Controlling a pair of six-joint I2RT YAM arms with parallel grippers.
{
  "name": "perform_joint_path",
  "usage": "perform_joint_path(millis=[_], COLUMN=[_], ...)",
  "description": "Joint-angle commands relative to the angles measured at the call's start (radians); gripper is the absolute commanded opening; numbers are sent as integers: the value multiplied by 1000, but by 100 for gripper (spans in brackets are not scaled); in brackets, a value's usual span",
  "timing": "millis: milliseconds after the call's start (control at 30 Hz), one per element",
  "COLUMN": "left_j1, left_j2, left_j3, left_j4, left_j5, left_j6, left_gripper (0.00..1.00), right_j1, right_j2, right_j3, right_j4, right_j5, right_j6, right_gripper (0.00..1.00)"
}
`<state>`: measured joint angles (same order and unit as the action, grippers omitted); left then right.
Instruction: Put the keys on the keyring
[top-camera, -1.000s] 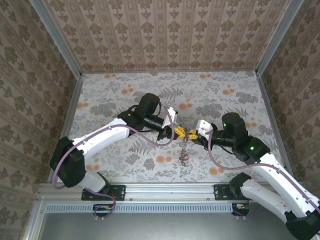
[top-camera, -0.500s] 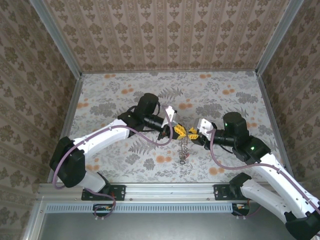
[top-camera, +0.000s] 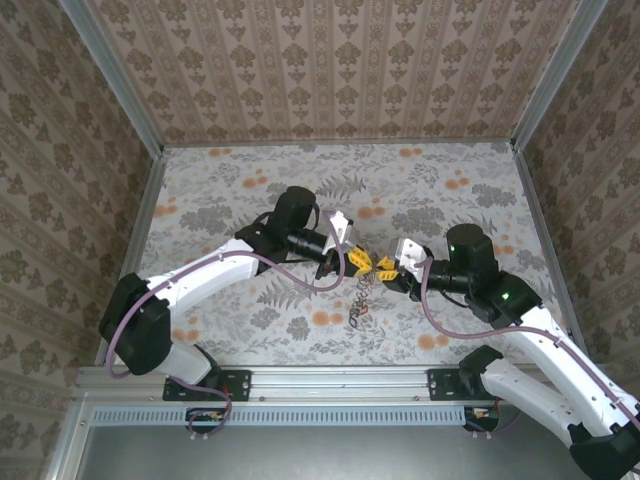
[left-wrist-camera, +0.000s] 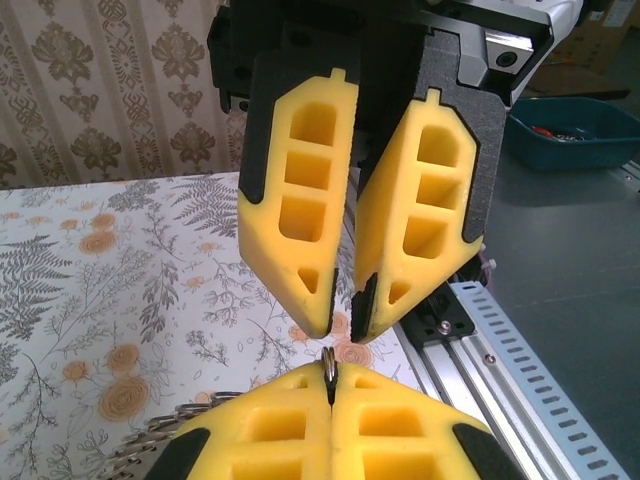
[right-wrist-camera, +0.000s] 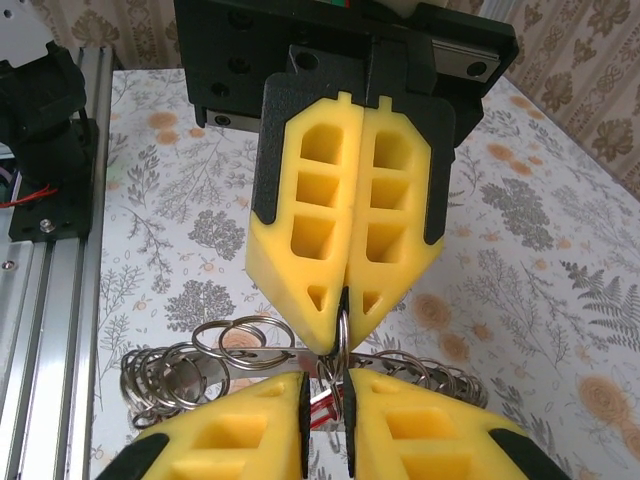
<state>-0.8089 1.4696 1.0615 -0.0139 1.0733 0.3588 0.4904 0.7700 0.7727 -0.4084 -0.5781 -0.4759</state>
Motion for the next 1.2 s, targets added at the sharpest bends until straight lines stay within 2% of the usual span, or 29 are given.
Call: perform_joint_path(millis=[0, 100, 367, 633, 800, 1000, 1100, 1167], left_j1=[6, 5, 5, 1, 2, 3, 4, 4], left_j2=[-42, -45, -56, -50, -58, -71, -74, -76], left_j3=[3, 2, -12, -56, -63, -68, -77, -81], left_j4=[48, 68, 128, 308, 337, 368, 404, 413], left_j5=[32, 40, 46, 17, 16, 34, 36, 36], left_j6=[-20, -35, -70, -178, -189, -205, -218, -225], left_gripper=[0, 0, 0, 0, 0, 0, 0, 0], right_j1=[-6, -6, -6, -6, -7, -6, -7, -7], right_j2=[17, 36, 76, 86, 90, 99, 103, 106], right_j3=[27, 22, 37, 2, -31, -41, -41, -38], right_j4=[-9, 24, 76, 164, 249, 274, 275, 268], right_j5=[-43, -54, -79, -124, -133, -137, -140, -142], right_j6=[-8, 10, 26, 98, 153, 165, 168, 168], right_gripper=[20, 20, 12, 15, 19, 18, 16, 10])
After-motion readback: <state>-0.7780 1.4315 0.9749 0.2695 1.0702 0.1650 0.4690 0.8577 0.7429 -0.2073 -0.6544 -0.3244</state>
